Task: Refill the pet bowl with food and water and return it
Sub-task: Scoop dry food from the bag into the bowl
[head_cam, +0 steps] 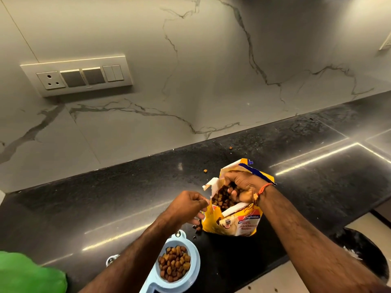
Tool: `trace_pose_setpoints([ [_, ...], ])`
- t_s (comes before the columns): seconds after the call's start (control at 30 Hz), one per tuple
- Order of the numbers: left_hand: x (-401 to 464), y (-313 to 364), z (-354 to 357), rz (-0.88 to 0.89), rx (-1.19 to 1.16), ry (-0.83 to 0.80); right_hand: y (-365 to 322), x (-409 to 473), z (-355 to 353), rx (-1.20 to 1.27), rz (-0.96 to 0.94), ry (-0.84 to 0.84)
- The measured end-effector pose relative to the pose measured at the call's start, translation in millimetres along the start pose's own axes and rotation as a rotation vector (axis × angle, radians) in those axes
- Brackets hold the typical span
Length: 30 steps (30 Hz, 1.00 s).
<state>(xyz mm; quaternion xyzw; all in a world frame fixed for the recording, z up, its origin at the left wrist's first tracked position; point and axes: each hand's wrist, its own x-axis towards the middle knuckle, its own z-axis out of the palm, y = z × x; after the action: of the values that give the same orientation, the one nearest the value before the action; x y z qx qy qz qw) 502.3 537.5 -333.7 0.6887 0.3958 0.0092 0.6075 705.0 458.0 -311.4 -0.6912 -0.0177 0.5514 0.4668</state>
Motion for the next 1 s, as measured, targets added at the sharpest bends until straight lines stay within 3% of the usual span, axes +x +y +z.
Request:
trace_pose_setpoints([
  [0.2, -11, -8, -10, -0.017, -0.046, 0.039, -1, -16, 11, 0.076, -0.057, -0.133],
  [0.47, -45, -38, -39, -0.104, -0.128, 0.11, 55, -55, 80, -0.131, -0.063, -0.415],
  [0.67, -75, -81, -52, -0.218, -0.242, 0.172, 120, -45, 132, -0.527, -0.252, -0.332],
  [0.87, -97, -105, -51, -0.24, -0.327, 0.201, 149, -43, 152, -1.127, -0.648, -0.151],
  [1.0, -104, -117, -51, -0.242, -0.323, 0.237, 153, -54, 155, -1.389, -0.732, -0.145],
])
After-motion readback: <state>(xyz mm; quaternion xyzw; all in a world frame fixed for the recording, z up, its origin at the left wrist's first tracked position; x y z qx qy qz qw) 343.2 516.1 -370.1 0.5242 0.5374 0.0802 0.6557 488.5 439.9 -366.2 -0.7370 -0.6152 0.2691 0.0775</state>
